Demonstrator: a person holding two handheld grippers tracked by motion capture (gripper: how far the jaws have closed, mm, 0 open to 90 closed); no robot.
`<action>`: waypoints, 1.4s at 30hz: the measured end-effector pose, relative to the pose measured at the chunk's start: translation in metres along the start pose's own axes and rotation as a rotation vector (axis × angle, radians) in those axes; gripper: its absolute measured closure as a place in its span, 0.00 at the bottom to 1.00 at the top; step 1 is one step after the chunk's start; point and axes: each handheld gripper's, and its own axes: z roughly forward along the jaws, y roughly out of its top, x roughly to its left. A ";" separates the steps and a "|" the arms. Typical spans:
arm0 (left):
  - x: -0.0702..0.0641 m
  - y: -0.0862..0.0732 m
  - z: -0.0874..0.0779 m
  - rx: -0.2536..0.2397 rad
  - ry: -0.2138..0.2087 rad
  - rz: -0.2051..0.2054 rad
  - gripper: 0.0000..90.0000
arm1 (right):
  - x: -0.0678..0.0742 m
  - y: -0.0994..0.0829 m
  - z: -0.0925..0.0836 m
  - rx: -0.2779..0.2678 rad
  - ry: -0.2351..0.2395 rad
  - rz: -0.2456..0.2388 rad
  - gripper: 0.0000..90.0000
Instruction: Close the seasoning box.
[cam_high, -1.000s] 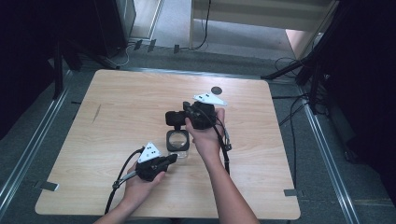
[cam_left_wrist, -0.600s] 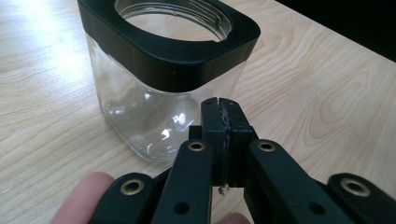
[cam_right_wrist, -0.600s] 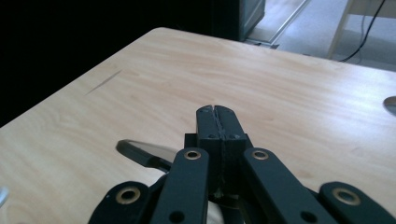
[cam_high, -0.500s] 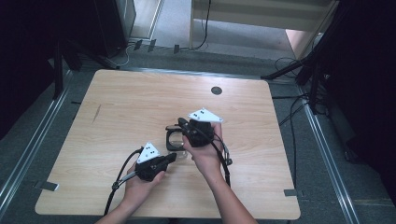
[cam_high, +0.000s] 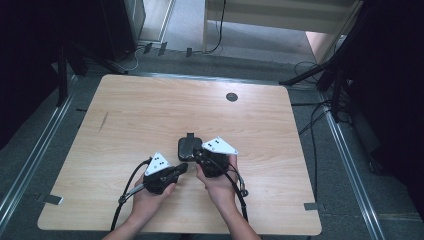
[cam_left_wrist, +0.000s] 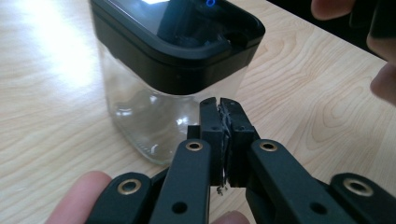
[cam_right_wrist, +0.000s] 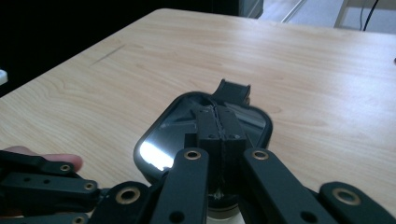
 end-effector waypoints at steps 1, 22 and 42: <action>0.002 0.000 -0.003 -0.008 -0.001 -0.004 0.97 | -0.001 0.001 -0.001 -0.009 0.000 -0.003 1.00; 0.067 -0.016 -0.085 -0.081 0.082 -0.093 0.16 | -0.062 -0.003 -0.049 -0.031 -0.113 0.102 0.16; 0.131 -0.045 -0.162 -0.090 0.320 -0.159 0.16 | -0.155 -0.066 -0.128 -0.005 -0.296 0.195 0.17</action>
